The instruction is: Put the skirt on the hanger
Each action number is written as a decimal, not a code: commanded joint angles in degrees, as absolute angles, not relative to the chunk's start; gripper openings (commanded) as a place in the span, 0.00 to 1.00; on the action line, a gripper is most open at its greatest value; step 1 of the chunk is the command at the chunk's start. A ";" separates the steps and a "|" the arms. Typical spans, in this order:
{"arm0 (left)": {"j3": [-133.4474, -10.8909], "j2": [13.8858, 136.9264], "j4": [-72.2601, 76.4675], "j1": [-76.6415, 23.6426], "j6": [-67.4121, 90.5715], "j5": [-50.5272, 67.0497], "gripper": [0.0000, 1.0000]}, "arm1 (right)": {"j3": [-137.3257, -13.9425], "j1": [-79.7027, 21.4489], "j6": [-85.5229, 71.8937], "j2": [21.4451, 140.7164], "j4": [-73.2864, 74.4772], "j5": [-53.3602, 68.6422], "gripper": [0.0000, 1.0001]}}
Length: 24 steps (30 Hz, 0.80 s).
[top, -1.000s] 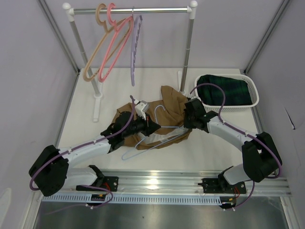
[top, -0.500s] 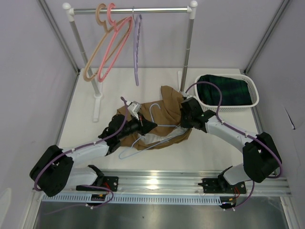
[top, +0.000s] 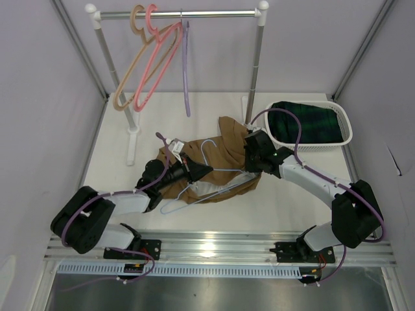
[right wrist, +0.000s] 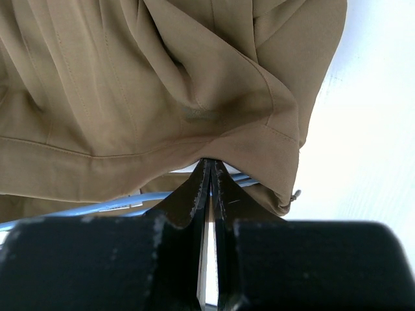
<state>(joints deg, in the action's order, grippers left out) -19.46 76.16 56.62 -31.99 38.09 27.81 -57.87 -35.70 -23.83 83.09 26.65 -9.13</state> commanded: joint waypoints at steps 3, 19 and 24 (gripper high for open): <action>-18.55 81.11 75.49 -31.55 43.94 31.99 0.00 | -58.71 -36.39 -23.73 82.09 26.72 -8.26 0.06; -21.97 96.50 88.06 -31.64 49.39 32.08 0.00 | -54.85 -36.56 -24.08 82.00 26.89 -7.65 0.09; -22.67 100.27 91.75 -31.82 51.50 32.43 0.00 | -52.30 -36.56 -24.52 81.74 26.02 -7.03 0.11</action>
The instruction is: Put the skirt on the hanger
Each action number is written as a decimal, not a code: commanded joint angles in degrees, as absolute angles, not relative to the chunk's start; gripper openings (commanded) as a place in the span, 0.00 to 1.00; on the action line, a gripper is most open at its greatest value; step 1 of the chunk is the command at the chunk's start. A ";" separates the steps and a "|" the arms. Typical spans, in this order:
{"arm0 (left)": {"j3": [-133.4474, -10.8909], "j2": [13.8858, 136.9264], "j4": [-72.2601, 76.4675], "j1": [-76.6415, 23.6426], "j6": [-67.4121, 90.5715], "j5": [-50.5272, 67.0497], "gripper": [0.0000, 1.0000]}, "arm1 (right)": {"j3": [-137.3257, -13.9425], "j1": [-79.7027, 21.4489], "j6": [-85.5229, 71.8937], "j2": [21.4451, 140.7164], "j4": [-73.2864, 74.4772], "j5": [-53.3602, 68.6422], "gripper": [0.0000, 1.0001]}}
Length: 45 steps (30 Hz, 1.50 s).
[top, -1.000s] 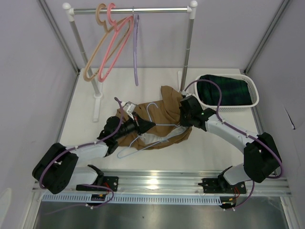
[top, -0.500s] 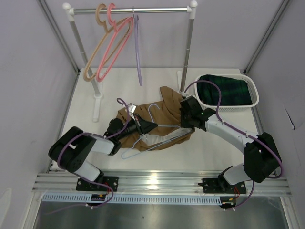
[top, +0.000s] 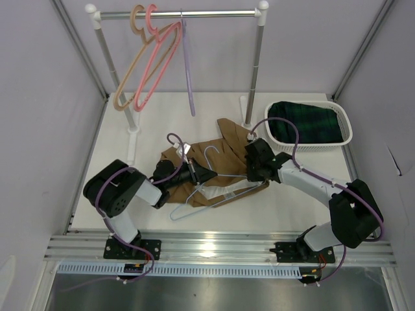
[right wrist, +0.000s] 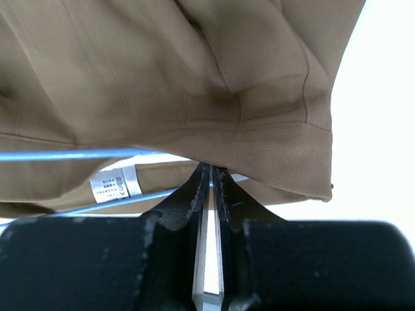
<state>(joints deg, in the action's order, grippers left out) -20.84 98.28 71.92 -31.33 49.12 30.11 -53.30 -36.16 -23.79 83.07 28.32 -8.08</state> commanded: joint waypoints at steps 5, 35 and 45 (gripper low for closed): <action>-23.46 100.37 88.16 -32.43 49.67 32.17 0.00 | -50.45 -36.47 -24.87 80.86 25.22 -6.77 0.18; -23.12 97.47 82.88 -32.87 46.85 33.31 0.00 | -44.56 -34.10 -29.27 75.58 27.77 -15.29 0.30; -23.47 97.56 83.14 -32.96 47.02 34.01 0.00 | -45.70 -33.05 -28.48 78.40 28.39 -19.95 0.40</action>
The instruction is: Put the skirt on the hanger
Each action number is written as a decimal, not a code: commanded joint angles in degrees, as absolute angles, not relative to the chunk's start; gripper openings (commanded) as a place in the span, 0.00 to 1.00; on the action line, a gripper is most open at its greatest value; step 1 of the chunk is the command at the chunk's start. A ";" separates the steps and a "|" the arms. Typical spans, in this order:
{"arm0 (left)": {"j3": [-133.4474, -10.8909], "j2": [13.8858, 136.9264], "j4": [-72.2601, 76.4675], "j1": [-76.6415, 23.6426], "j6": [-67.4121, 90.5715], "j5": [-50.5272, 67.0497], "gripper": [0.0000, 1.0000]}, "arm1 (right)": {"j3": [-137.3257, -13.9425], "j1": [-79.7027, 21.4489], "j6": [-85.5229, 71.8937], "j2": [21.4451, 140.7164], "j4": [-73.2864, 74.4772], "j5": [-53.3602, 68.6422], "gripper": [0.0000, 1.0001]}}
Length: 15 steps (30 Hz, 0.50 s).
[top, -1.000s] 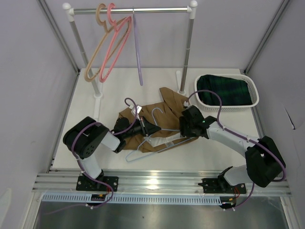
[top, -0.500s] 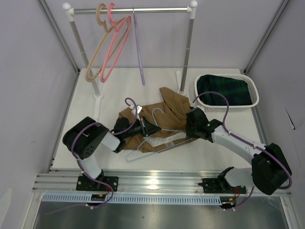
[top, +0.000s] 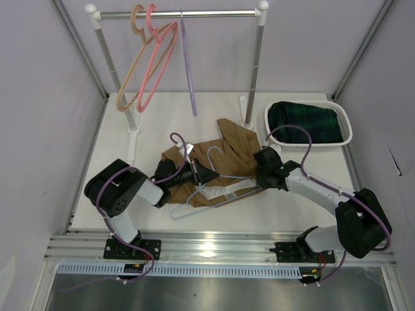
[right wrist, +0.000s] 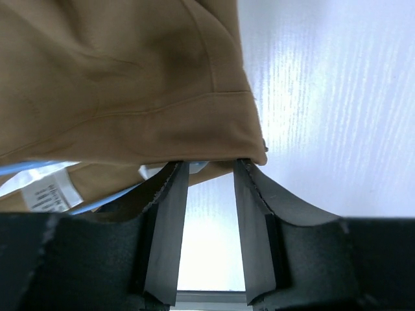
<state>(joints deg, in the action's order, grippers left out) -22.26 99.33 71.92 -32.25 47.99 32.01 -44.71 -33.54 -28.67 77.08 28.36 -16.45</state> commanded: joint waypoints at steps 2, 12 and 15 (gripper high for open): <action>-23.38 97.65 83.14 -32.87 46.93 34.19 0.00 | -45.44 -33.05 -28.56 78.57 27.95 -20.21 0.41; -23.99 98.52 83.67 -32.87 47.20 35.77 0.00 | -44.91 -33.49 -30.06 80.24 28.04 -24.34 0.47; -24.08 98.88 84.11 -32.96 47.46 36.12 0.00 | -44.39 -33.49 -30.23 81.21 27.08 -24.43 0.45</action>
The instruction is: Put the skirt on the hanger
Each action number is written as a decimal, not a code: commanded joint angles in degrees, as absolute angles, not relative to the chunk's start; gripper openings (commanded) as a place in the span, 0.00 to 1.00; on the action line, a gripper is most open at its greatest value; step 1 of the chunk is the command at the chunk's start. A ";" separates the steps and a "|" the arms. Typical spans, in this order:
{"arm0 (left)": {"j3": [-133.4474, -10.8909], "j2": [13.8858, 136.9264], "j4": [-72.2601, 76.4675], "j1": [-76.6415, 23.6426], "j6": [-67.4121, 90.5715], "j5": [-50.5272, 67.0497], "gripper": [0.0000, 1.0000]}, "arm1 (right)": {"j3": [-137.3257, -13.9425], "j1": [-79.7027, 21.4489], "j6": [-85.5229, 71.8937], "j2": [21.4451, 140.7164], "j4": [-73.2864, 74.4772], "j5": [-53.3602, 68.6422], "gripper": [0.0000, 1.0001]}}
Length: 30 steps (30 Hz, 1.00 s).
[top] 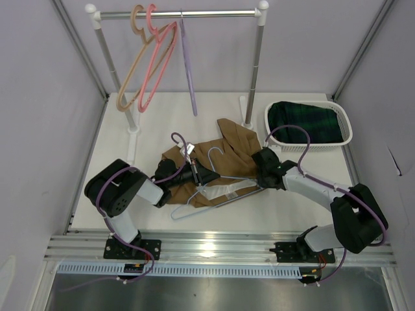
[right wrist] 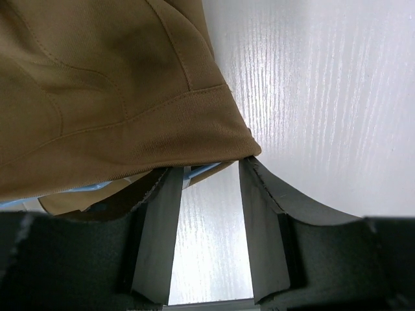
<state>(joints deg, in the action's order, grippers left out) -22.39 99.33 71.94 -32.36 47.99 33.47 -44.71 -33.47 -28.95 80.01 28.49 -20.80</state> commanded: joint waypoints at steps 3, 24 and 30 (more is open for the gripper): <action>-23.99 99.14 84.37 -32.87 47.72 36.30 0.00 | -44.03 -33.49 -30.41 81.74 25.93 -24.34 0.40; -26.89 96.69 78.33 -35.15 45.27 36.48 0.00 | -47.10 -35.33 -31.38 72.09 32.86 -27.68 0.00; -28.74 94.40 70.85 -36.74 41.40 34.98 0.00 | -51.41 -36.21 -31.29 68.56 37.96 -30.58 0.00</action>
<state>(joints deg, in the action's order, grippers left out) -25.69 97.03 71.20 -34.57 45.84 34.48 -46.48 -34.54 -30.24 71.31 37.36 -30.39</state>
